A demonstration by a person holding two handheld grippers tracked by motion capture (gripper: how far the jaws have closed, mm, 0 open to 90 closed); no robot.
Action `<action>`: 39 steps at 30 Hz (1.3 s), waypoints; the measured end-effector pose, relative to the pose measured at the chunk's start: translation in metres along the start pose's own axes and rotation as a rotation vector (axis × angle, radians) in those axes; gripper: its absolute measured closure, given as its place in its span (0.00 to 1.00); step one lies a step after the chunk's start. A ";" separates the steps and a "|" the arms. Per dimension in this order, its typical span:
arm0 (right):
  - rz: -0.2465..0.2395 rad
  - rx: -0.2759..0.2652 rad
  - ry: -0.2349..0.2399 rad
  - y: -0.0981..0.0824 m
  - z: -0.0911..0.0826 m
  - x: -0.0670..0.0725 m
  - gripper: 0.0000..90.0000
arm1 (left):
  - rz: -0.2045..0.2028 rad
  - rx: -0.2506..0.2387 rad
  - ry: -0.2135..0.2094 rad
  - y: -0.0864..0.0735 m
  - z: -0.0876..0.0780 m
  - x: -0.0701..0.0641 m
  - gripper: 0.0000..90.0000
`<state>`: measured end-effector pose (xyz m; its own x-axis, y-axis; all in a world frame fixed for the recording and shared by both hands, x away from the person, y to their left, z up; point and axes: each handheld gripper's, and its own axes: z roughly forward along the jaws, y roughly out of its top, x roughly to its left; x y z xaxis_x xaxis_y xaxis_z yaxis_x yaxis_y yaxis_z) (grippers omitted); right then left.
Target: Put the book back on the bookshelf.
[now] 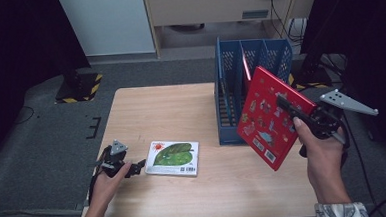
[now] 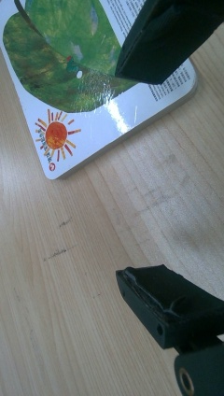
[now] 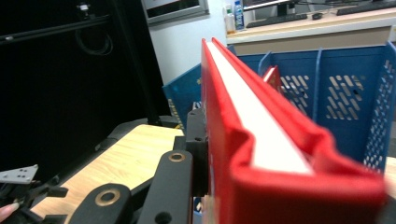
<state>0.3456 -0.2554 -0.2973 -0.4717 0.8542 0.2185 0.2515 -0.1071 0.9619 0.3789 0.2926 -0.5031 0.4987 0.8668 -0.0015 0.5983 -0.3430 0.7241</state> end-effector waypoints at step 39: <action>-0.068 0.032 -0.193 0.037 0.041 -0.023 0.89 | 0.025 0.007 0.003 0.003 0.005 -0.001 0.04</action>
<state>0.4001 -0.2580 -0.2736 -0.3188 0.9409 0.1146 0.2525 -0.0322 0.9671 0.3831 0.2893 -0.5041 0.5120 0.8588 0.0188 0.5900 -0.3676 0.7189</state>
